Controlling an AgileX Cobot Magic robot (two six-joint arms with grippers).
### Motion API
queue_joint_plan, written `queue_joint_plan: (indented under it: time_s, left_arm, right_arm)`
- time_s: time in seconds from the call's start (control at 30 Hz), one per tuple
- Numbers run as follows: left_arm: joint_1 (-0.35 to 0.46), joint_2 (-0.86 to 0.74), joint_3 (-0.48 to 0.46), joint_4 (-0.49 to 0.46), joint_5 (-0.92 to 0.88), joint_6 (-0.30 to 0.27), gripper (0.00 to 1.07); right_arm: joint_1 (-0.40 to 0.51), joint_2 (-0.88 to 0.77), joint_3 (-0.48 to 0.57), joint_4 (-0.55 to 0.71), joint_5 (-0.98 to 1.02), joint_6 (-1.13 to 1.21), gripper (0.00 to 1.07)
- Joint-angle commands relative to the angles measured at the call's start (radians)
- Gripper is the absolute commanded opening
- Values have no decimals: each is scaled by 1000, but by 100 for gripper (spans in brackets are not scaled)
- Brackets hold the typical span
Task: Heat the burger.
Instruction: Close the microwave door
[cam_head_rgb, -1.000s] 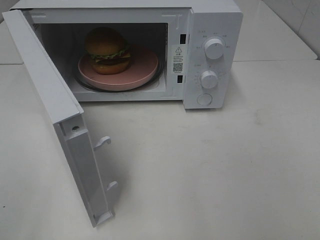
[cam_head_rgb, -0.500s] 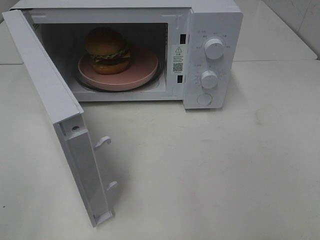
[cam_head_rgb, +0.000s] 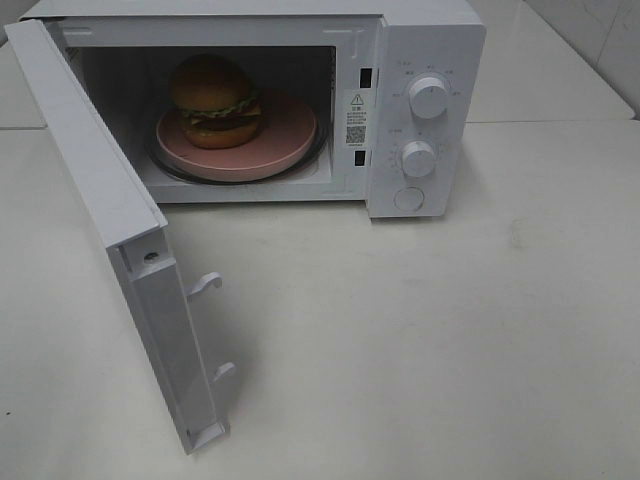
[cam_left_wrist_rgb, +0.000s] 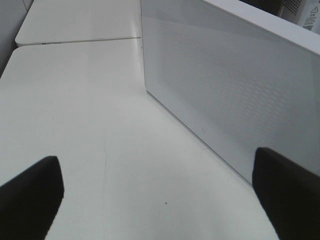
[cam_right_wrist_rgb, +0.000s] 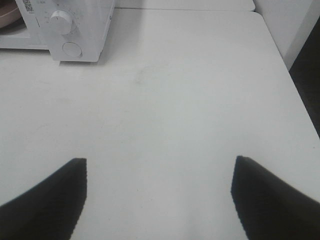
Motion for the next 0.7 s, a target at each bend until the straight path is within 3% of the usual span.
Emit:
queue_joint_plan:
  time_s: [0.03, 0.1, 0.13, 0.2, 0.23, 0.3, 0.4, 0.47, 0.67, 0.7]
  left_arm:
    - [-1, 23, -7, -8, -45, 4, 90]
    - [-1, 76, -7, 3, -99, 4, 71]
    - [-1, 76, -7, 3, -99, 4, 71]
    - [-1, 135, 7, 3, -185, 4, 42]
    - [-1, 135, 7, 3, -185, 4, 42]
    - [-1, 181, 37, 1, -275, 4, 22]
    - [-1, 199, 45, 1, -301, 4, 17]
    - [-1, 270, 86, 1, -424, 37, 0]
    - [-1, 338, 136, -16, -572, 89, 0]
    - [-1, 369, 166, -37, -674, 106, 0]
  right_arm:
    - [-4, -27, -1, 2, -5, -14, 76]
    - [-4, -27, -1, 2, -5, -14, 76]
    - [-4, -27, -1, 2, -5, -14, 76]
    - [-4, -27, -1, 2, -5, -14, 76]
    - [-4, -27, -1, 2, -5, -14, 76]
    - [-4, -27, -1, 2, -5, -14, 76]
    - [-4, -27, -1, 2, -5, -14, 76]
    - [-4, -27, -1, 2, -5, -14, 76]
    - [-4, -27, -1, 2, -5, -13, 76]
    - [-4, -27, -1, 2, -5, -13, 76]
